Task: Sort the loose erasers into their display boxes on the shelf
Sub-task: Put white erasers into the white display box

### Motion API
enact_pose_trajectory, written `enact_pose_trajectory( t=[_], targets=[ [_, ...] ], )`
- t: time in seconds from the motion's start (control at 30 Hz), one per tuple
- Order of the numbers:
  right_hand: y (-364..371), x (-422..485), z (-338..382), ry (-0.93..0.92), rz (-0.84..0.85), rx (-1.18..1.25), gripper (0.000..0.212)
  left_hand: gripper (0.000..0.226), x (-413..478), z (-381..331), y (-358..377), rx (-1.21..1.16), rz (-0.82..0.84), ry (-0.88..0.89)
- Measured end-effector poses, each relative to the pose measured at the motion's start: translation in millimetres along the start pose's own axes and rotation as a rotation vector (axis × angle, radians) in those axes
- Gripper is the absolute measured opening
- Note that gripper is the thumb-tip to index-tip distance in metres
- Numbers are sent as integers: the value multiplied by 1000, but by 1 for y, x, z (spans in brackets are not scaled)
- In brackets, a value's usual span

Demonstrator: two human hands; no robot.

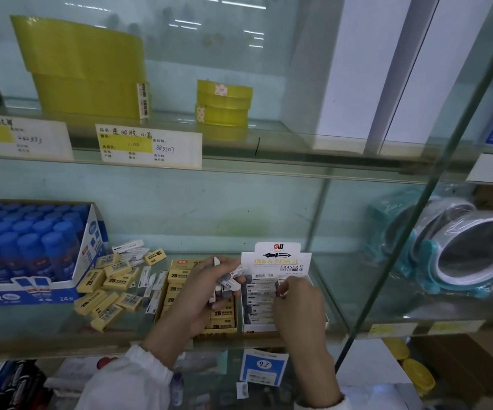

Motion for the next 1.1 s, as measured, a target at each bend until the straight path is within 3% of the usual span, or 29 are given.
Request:
enact_pose_trajectory(
  t=[0.1,0.3,0.4,0.53,0.67,0.9,1.0,1.1],
  targets=[
    [0,3,-2,23,29,77,21,20,0,1,0,-8,9,-12],
    [1,7,2,-43,39,74,34,22,3,2,-2,-16,22,-18],
    [-3,7,-4,-29,43,112,29,21,1,0,1,-22,48,-25],
    [-15,3,-4,-38,-94,333,12,28,-2,0,6,-55,98,-70],
    [4,1,11,-88,155,625,23,38,-4,1,10,11,135,-85],
    [-6,11,0,22,198,883,11,24,-2,4,5,101,86,-65],
    [-13,14,-15,36,171,766,8,29,-1,2,1,-38,32,-45],
    [-9,6,-14,-48,263,557,10,40,0,2,-2,-151,15,-55]
  ],
)
Point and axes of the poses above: each hand's wrist, its own x-axis towards the middle knuckle, its own y-axis out of the palm, z = x × y, the point moved 7 cm from there along x, towards the middle knuckle, and after that the axes turned 10 degrees about -x, right-handed, at the moved point
